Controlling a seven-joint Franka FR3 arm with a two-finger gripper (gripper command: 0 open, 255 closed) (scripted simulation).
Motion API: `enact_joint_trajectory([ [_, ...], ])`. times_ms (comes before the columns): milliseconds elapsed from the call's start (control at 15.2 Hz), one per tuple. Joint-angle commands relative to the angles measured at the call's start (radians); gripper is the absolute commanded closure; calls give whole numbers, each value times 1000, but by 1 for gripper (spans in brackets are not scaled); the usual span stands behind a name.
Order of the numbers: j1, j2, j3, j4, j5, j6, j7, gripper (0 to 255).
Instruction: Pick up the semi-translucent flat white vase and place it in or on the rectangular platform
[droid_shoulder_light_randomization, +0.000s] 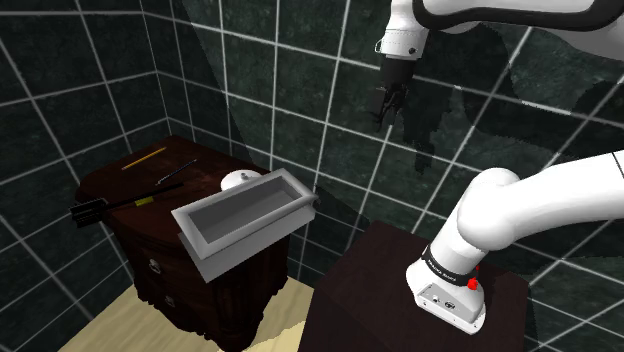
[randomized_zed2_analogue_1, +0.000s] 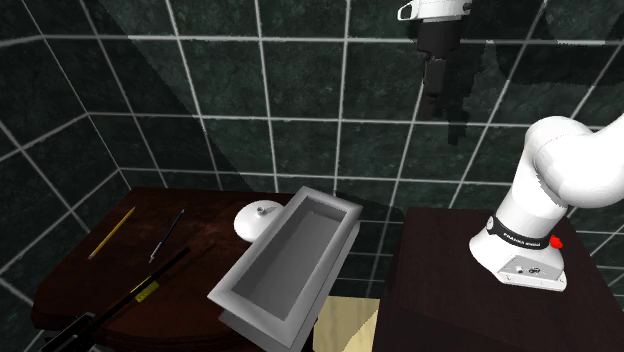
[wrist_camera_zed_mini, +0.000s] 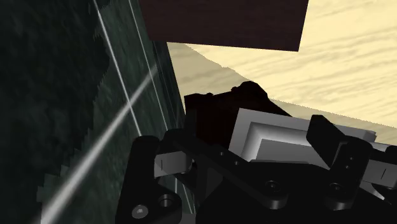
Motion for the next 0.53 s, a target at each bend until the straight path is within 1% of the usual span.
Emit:
enact_joint_trajectory([
  [0, 0, 0, 0, 0, 0, 0, 0, 0],
  [462, 24, 196, 74, 6, 29, 223, 70, 0],
])
